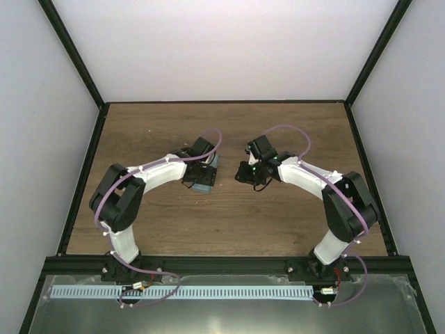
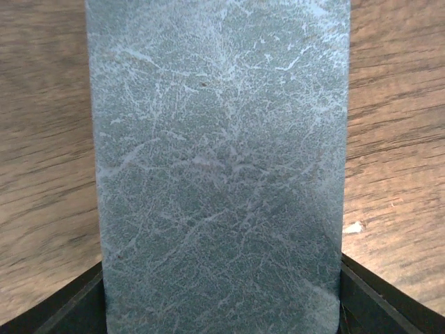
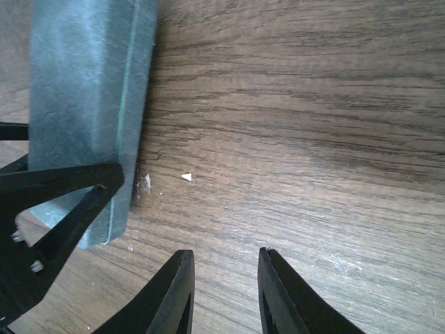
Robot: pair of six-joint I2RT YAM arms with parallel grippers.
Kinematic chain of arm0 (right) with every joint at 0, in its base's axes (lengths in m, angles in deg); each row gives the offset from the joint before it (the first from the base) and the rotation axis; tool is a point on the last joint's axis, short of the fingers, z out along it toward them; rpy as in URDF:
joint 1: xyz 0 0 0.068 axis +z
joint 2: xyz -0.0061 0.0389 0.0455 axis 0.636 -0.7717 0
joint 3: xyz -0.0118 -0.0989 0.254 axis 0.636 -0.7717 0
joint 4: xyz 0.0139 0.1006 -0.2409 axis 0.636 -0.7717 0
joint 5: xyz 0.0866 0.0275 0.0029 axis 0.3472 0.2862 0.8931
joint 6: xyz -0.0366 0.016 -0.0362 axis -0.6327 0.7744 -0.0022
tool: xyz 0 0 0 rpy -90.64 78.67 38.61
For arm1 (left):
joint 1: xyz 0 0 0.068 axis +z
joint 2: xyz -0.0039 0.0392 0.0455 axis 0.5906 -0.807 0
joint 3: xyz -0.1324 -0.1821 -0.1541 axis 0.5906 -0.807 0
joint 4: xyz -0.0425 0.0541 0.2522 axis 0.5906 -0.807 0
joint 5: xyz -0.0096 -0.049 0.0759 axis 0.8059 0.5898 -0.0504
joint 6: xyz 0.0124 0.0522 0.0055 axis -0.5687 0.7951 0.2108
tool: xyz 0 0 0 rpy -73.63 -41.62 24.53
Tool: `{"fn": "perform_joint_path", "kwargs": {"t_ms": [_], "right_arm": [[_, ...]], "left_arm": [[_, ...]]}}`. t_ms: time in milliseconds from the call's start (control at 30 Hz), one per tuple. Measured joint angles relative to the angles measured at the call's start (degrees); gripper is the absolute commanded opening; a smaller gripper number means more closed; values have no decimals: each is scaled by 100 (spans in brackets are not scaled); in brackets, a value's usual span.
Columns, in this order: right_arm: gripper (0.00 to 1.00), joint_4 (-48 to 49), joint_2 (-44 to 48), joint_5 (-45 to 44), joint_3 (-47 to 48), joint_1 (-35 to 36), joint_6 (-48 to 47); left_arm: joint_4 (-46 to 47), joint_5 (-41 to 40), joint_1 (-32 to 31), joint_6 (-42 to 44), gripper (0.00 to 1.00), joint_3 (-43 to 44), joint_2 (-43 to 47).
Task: Organize the sunglasses
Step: Pick up the sunglasses case from the center of the board, then place the sunglasses case at the center of the board.
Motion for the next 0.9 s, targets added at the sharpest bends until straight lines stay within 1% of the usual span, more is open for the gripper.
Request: {"fn": "perform_joint_path", "kwargs": {"t_ms": [233,333,700,800,900], "right_arm": [[27,96,0,133,-61,0,35],[29,111,-4,203,-72,0,55],[31,330,-11,544,-74,0,81],[31,389,-22,614,-98,0,83],[31,433,-26,656,-162,0,96]], "left_arm": [[-101,-247,20,-153,68,-348,734],[-122,-358,57,-236,68,-645,1158],[-107,-538,603,-382,68,-2212,2490],[-92,-577,619,-369,68,-2402,2660],[-42,-623,621,-348,68,-2413,2653]]}}
